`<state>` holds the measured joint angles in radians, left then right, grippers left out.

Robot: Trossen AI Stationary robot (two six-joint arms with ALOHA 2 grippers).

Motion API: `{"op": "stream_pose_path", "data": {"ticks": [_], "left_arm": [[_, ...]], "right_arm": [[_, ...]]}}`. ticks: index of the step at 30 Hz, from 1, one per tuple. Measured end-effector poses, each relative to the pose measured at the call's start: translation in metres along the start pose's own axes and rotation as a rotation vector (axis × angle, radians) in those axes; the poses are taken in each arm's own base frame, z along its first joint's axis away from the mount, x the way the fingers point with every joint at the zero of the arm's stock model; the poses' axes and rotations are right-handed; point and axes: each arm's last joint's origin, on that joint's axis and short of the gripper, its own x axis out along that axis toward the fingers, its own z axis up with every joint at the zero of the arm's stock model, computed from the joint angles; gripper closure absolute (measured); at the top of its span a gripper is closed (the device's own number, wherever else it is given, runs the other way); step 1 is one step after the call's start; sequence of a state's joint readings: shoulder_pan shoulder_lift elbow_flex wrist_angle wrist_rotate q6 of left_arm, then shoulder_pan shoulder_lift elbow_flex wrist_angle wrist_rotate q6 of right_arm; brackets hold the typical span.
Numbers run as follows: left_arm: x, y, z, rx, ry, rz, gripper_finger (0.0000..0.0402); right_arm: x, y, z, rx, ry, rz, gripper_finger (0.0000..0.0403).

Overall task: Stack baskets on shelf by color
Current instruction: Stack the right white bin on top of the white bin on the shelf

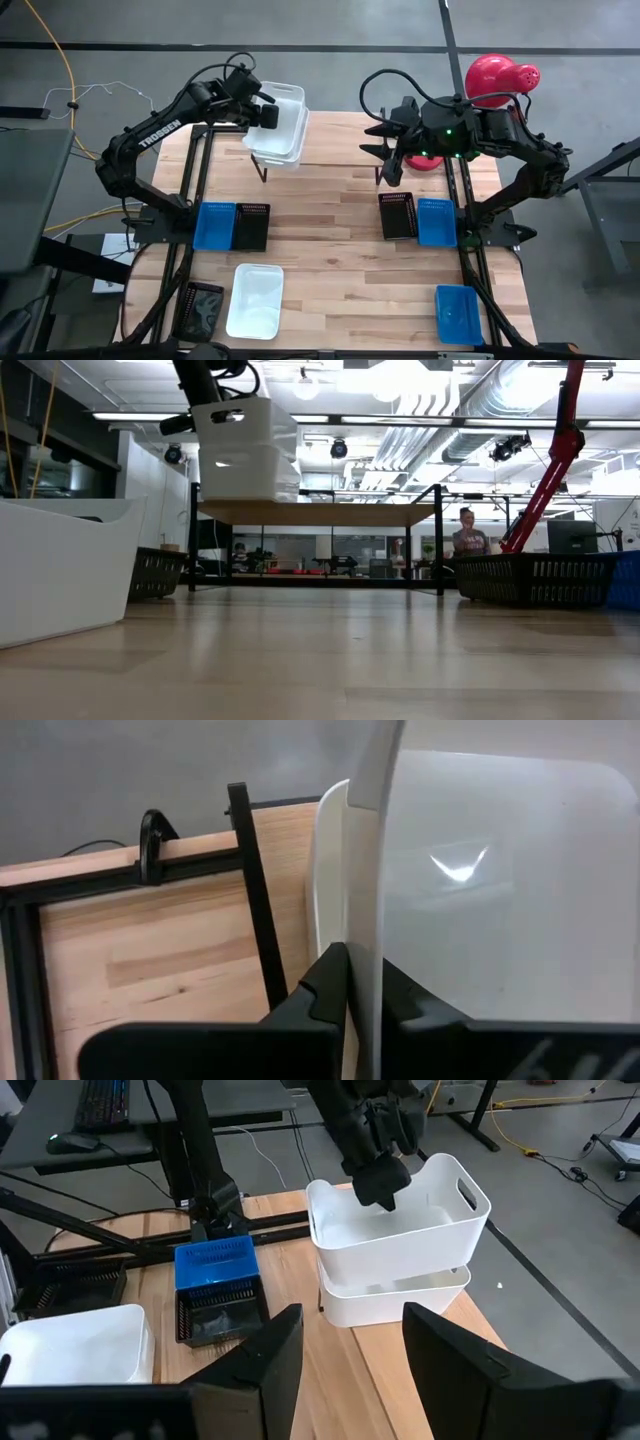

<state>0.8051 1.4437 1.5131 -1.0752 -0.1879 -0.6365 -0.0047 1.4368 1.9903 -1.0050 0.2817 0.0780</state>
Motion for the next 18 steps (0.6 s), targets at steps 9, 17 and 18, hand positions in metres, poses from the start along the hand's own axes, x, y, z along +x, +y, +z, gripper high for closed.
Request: {"op": "stream_pose_path", "data": {"ticks": [9,17,18], "left_arm": [[0.0007,0.0004,-0.0007,0.005,0.007,0.010,0.0401],[0.0029,-0.0002,-0.0006,0.023,0.013,0.013,0.0384],[0.0029,-0.0002,-0.0006,0.023,0.013,0.013,0.0379]], "right_arm": [[0.0001,-0.0004,0.0000,0.001,0.000,-0.001,0.0242],[0.0001,-0.0004,0.0000,0.001,0.000,-0.001,0.0242],[0.0001,-0.0004,0.0000,0.003,0.000,-0.001,0.0242]]}}
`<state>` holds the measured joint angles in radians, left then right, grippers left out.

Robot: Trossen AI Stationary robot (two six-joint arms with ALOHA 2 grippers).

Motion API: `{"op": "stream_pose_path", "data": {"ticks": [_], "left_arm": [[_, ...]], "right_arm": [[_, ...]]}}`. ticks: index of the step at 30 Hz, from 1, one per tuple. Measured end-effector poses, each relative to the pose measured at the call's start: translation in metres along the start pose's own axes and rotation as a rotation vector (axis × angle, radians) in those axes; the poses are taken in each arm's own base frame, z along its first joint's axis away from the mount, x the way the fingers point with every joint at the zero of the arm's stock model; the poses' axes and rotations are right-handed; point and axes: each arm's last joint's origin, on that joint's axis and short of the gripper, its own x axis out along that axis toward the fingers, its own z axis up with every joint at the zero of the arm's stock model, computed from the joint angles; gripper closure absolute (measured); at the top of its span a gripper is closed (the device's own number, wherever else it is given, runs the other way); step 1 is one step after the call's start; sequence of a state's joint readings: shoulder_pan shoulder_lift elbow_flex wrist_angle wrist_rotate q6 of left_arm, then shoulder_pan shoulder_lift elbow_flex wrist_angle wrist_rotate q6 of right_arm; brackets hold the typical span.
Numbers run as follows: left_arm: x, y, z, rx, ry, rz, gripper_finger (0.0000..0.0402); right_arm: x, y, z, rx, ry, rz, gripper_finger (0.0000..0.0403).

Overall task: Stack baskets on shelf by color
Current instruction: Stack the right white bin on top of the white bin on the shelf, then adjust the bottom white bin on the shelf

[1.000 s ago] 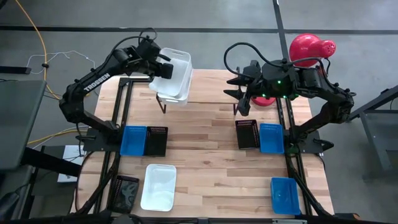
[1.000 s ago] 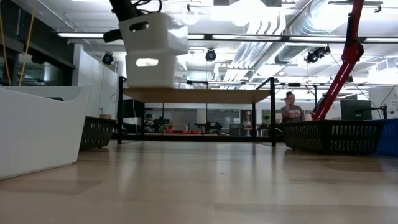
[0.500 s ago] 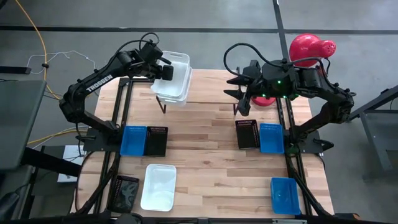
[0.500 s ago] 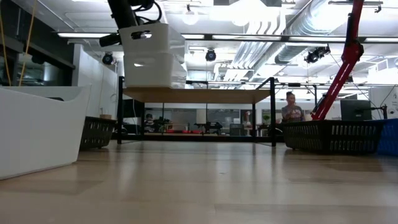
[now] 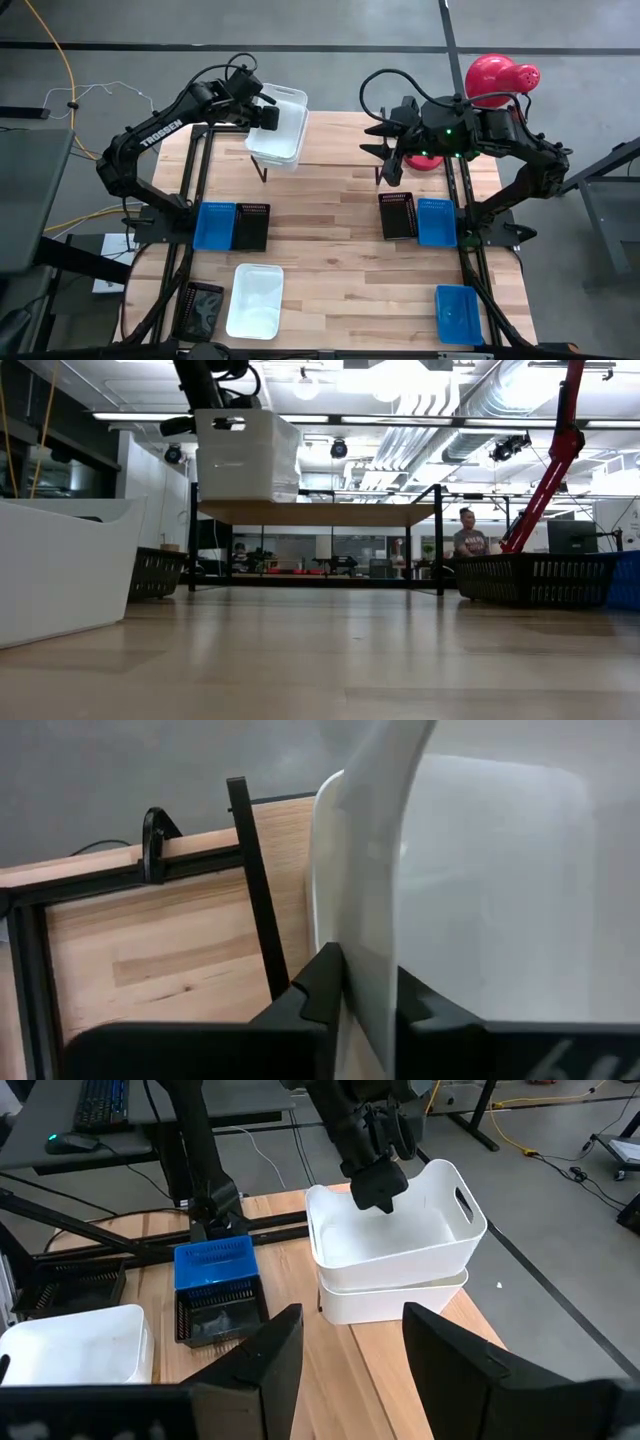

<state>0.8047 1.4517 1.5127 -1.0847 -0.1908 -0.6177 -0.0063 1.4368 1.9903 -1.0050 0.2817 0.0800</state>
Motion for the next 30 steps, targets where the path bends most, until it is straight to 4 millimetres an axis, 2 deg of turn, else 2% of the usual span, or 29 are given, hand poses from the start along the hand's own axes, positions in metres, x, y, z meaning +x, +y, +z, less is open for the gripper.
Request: {"op": "stream_pose_path", "data": {"ticks": [11,15,20,23,25,28,30], "left_arm": [[-0.002,-0.001,0.001,0.033,0.014,-0.035,0.0282],[-0.014,-0.001,0.008,0.064,-0.017,-0.074,0.0248],[-0.040,0.001,0.015,0.136,-0.083,-0.135,0.0222],[-0.058,0.002,0.007,0.252,-0.099,-0.208,0.0223],[-0.071,0.001,-0.006,0.349,-0.116,-0.256,0.0238],[-0.094,-0.003,-0.030,0.514,-0.144,-0.345,0.0282],[-0.112,-0.006,-0.049,0.608,-0.171,-0.423,0.0327]], "right_arm": [[0.000,0.000,0.000,0.025,0.000,0.000,0.0242],[0.000,0.000,0.000,0.036,0.000,0.000,0.0242],[0.000,0.000,0.000,0.049,0.000,0.000,0.0242],[0.000,0.000,0.000,0.054,0.000,0.000,0.0242],[0.000,0.000,0.000,0.058,0.000,0.000,0.0242],[0.000,0.000,0.000,0.060,0.000,0.000,0.0242],[0.000,0.000,0.000,0.060,-0.001,-0.005,0.0242]]}}
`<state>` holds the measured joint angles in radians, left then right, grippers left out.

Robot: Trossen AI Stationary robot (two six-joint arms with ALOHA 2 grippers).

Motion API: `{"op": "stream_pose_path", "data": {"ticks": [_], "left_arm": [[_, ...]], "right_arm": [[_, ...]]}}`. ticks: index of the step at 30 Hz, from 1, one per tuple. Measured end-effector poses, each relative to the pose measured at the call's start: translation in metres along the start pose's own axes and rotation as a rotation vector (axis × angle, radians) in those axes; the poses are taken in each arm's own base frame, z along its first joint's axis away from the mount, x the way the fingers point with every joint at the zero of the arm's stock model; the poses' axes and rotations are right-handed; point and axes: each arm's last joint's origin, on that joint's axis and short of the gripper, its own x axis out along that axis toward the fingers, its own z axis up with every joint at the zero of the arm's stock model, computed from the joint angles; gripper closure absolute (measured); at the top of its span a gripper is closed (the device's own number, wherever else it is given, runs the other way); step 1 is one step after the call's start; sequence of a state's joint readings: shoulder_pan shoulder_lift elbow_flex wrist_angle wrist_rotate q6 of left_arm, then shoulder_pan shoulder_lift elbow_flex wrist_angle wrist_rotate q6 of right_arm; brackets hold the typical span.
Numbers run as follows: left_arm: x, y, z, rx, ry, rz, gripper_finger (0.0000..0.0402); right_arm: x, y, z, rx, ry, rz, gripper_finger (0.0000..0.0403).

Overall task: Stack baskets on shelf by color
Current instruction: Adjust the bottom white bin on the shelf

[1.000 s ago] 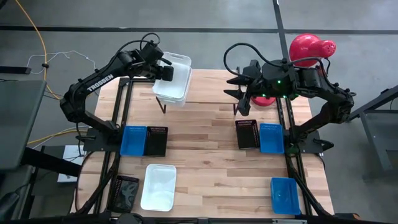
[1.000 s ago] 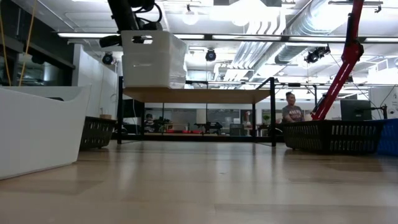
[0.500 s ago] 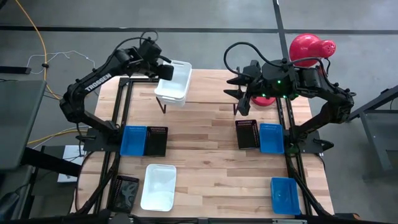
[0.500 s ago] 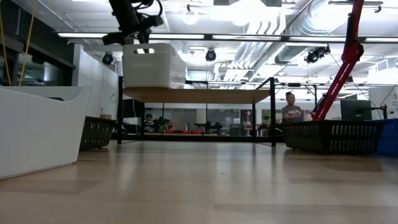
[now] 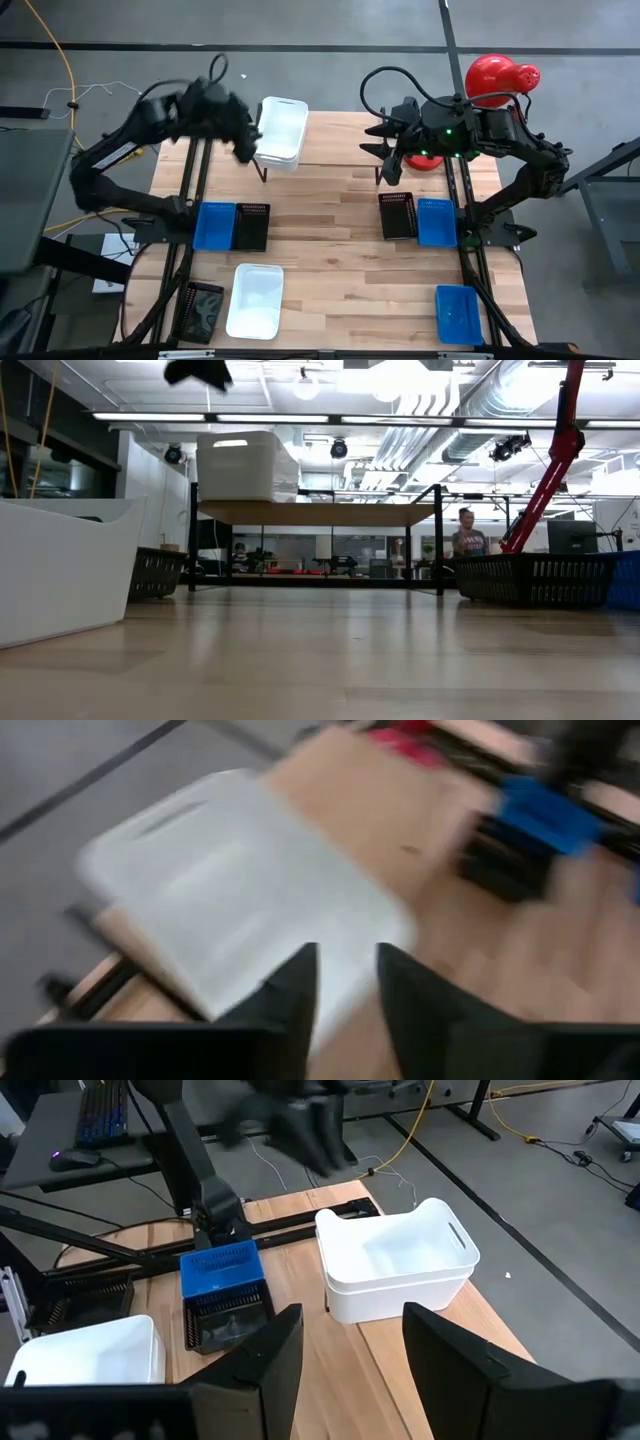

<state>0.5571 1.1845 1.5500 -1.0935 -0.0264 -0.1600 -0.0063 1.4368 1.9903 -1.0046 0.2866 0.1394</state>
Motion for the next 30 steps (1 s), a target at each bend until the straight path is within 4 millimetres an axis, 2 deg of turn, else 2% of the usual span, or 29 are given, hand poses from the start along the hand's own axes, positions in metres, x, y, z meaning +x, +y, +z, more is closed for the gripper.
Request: {"op": "stream_pose_path", "data": {"ticks": [3,6,11,14,19,23,26,30], "left_arm": [[-0.012,-0.027,-0.016,0.102,-0.030,-0.117,0.0388],[-0.007,-0.057,-0.032,0.198,-0.007,-0.201,0.0392],[0.032,-0.103,-0.064,0.406,0.095,-0.102,0.0399],[0.058,-0.122,-0.072,0.511,0.129,0.004,0.0401],[0.100,-0.137,-0.075,0.635,0.130,0.208,0.0401],[0.126,-0.137,-0.072,0.687,0.126,0.322,0.0401],[0.139,-0.133,-0.069,0.702,0.140,0.352,0.0401],[0.147,-0.123,-0.064,0.710,0.161,0.377,0.0401]], "right_arm": [[0.000,0.000,0.000,0.002,-0.002,-0.014,0.0242],[0.000,-0.001,0.000,0.013,-0.004,-0.027,0.0242],[0.000,-0.001,0.000,0.019,-0.005,-0.036,0.0242],[0.000,-0.001,0.000,0.019,-0.008,-0.046,0.0242],[0.000,-0.002,0.001,0.020,-0.016,-0.061,0.0242],[0.000,-0.002,0.001,0.020,-0.015,-0.061,0.0242],[0.000,-0.002,0.001,0.020,-0.015,-0.061,0.0242],[0.000,-0.002,0.001,0.020,-0.015,-0.061,0.0242]]}}
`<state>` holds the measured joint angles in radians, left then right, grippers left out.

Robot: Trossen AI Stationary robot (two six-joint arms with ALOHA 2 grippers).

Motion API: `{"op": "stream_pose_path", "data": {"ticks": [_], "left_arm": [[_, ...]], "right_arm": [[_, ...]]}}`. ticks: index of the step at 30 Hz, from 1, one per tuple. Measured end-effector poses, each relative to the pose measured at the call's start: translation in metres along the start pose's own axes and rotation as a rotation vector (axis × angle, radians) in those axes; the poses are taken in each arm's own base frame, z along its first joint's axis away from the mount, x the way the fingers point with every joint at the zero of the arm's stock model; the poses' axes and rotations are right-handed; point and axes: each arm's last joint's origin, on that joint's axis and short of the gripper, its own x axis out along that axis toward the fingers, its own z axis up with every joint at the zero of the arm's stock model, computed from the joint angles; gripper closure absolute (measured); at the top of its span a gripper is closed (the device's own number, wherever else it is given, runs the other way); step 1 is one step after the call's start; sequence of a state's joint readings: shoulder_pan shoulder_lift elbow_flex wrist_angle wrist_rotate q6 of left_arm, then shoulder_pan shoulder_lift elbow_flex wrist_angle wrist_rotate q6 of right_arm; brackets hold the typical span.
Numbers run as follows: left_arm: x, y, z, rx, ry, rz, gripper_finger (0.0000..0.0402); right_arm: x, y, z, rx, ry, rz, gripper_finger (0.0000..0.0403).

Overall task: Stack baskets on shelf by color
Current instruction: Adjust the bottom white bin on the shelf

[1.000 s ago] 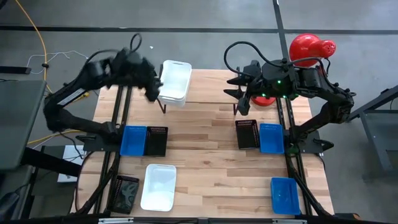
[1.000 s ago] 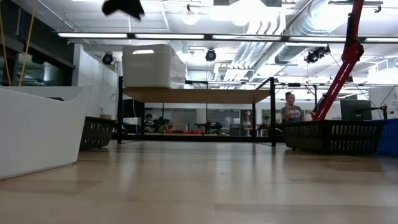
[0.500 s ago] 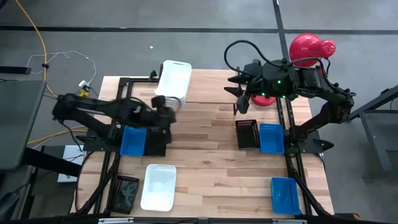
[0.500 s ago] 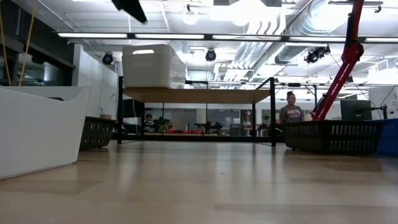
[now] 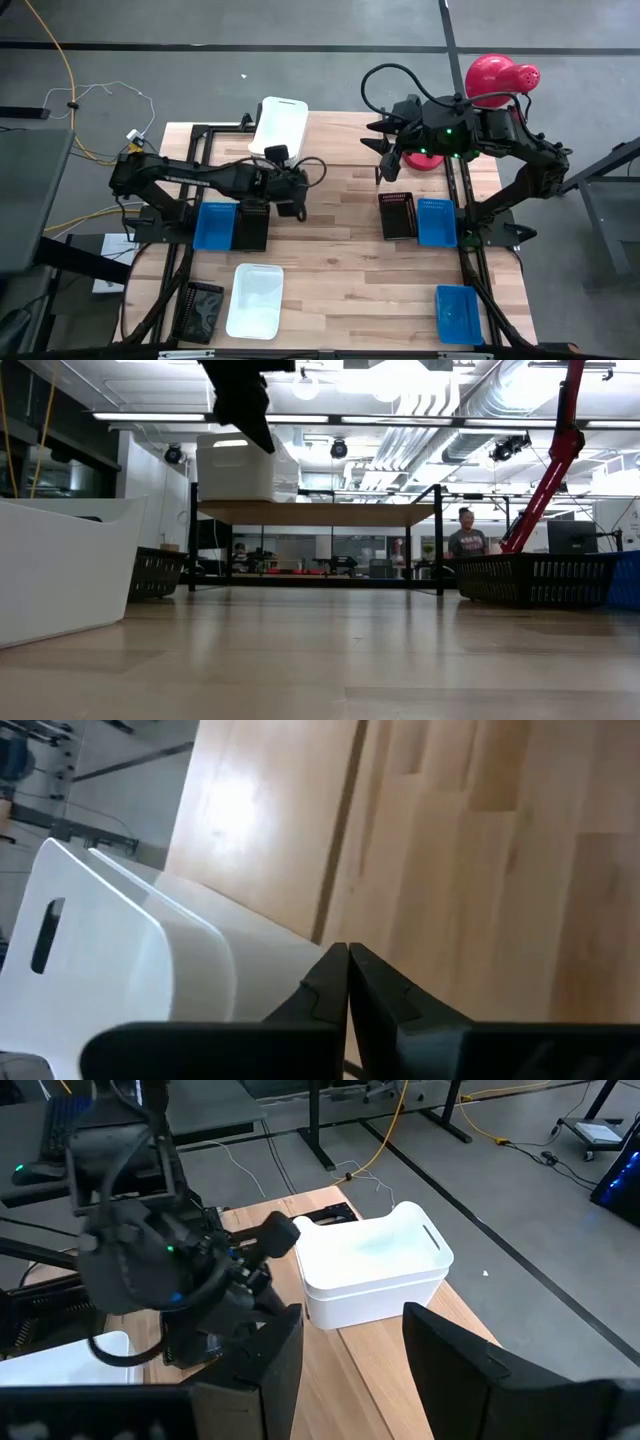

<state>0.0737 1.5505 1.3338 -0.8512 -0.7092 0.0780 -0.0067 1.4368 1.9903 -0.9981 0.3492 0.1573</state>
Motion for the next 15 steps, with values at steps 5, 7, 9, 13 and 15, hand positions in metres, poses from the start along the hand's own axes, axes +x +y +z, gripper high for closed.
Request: {"op": "stream_pose_path", "data": {"ticks": [5,7,9,13,15], "left_arm": [[0.011,0.015,0.005,-0.028,-0.030,0.032,0.0401],[0.015,0.021,0.007,-0.046,-0.040,0.047,0.0401],[0.020,0.028,0.007,-0.067,-0.042,0.061,0.0401],[0.029,0.041,0.006,-0.115,-0.037,0.079,0.0401],[0.033,0.047,0.005,-0.135,-0.031,0.088,0.0401]], "right_arm": [[0.000,0.000,0.000,-0.007,0.000,0.000,0.0242],[0.000,0.000,0.000,-0.008,0.000,0.000,0.0242],[0.000,0.000,0.000,-0.008,0.000,0.000,0.0242],[0.000,0.000,0.000,-0.008,0.000,0.000,0.0242],[0.000,0.000,0.000,-0.008,0.000,0.000,0.0242]]}}
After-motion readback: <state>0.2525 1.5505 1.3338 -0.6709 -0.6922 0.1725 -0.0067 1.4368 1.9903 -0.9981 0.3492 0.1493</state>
